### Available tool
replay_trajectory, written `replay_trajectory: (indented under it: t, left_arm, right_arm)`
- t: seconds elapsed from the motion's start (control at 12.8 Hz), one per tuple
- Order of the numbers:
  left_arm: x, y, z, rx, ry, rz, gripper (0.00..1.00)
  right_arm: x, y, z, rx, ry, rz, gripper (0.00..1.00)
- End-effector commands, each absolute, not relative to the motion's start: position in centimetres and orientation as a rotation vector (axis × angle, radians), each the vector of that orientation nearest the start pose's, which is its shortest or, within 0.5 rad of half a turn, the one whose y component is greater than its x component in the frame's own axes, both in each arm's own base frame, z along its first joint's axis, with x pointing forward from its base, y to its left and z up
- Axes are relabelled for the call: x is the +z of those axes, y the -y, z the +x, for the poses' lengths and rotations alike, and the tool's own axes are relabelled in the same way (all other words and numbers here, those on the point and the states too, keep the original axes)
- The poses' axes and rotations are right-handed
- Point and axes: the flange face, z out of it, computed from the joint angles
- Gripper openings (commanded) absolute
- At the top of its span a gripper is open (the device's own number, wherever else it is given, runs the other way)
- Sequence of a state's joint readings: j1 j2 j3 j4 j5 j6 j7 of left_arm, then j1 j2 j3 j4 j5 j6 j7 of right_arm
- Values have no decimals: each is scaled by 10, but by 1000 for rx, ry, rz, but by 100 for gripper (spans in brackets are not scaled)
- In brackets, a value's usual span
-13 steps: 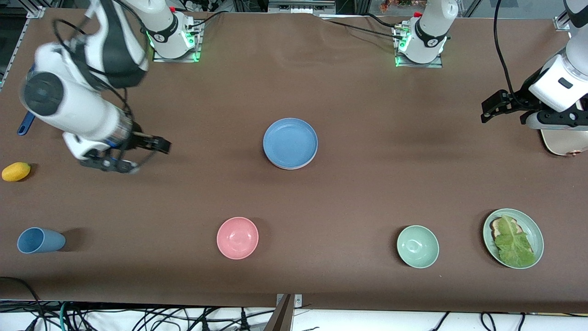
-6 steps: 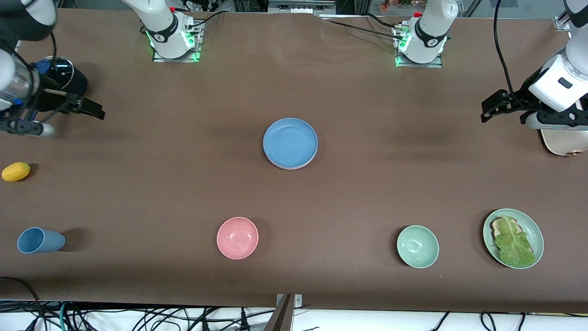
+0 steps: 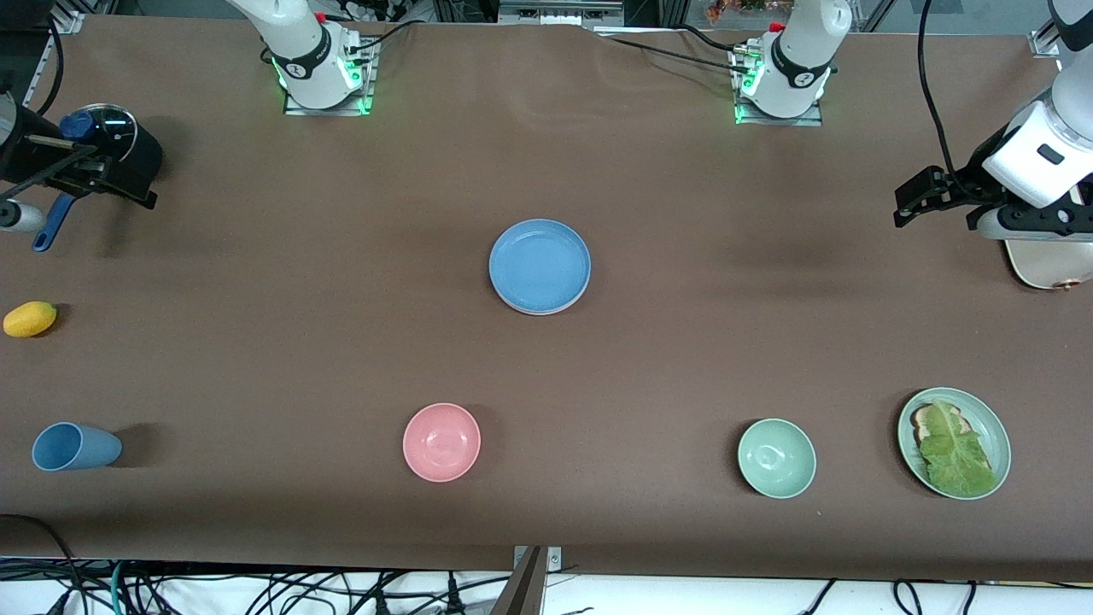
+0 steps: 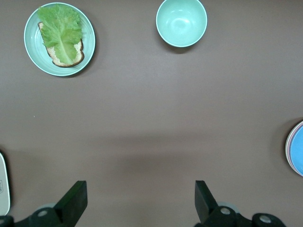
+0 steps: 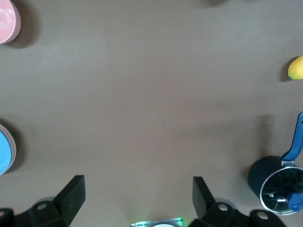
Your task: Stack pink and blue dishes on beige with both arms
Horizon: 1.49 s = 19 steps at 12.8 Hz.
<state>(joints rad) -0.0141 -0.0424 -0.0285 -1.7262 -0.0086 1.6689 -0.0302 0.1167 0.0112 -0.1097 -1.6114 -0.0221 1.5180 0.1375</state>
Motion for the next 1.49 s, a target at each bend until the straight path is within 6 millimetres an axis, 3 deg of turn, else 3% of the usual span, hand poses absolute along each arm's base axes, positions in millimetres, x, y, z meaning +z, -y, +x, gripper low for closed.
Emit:
replay_trajectory:
  t: [0.0,0.24,1.41]
  left_arm:
    - [587,21,548,34,-46,-3137,100]
    - [587,23,548,34,-48,-3136,100]
    - [588,24,547,34,-48,-3138,100]
  right_arm:
    - [599,-4,550,166,-198,-3176,100]
    - [602,11,550,158,-240,-3148,100]
    - [595,6,553,132,-229,-3145,100]
